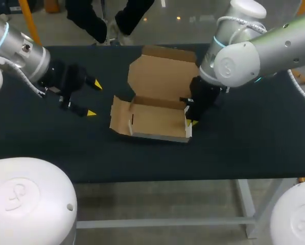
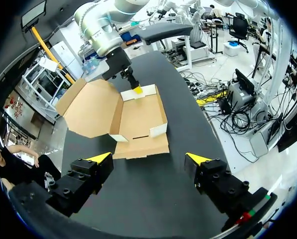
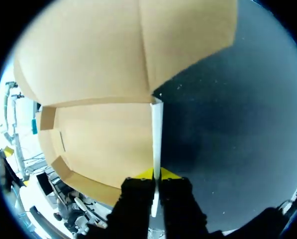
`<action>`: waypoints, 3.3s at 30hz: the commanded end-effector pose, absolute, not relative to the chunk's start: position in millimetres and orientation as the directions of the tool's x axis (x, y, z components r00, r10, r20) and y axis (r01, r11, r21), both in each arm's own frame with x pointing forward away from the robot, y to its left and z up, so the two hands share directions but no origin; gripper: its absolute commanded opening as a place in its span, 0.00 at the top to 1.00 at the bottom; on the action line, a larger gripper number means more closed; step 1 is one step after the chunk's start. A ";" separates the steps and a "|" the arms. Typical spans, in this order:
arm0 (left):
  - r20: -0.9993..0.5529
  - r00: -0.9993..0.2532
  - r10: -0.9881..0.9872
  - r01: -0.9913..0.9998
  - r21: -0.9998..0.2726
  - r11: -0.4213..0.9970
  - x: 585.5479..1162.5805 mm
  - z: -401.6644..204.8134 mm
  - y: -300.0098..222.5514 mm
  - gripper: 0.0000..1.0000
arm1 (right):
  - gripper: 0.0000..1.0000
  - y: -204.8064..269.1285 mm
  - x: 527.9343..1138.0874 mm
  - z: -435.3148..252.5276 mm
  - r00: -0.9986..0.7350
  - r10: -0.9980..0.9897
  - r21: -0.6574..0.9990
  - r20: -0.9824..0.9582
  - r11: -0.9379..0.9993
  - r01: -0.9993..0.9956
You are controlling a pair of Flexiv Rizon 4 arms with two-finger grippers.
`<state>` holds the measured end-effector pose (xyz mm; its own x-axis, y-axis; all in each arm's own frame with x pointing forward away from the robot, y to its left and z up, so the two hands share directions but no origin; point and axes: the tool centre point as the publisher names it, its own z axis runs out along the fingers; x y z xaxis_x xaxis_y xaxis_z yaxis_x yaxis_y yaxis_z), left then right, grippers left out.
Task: Assemble the packaging by folding the flat box into shape, placing the metal phone stand inside, and closing the box properly
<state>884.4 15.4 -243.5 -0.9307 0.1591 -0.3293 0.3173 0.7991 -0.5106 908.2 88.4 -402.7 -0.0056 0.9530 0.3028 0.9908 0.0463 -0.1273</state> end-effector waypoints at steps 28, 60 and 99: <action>-0.212 -0.969 0.130 0.223 -0.507 0.832 900.5 -258.5 15.6 0.00 | 1.00 84.5 912.0 -397.4 0.036 0.994 -0.341 0.101 0.001 0.940; -0.197 -0.973 0.117 0.204 -0.511 0.835 901.1 -259.6 15.3 0.00 | 0.91 79.9 909.1 -407.8 0.014 0.997 -0.251 0.072 0.005 0.968; -0.197 -0.973 0.117 0.204 -0.511 0.835 901.1 -259.6 15.3 0.00 | 0.88 82.3 918.1 -414.8 0.045 0.999 -0.034 0.012 -0.045 0.998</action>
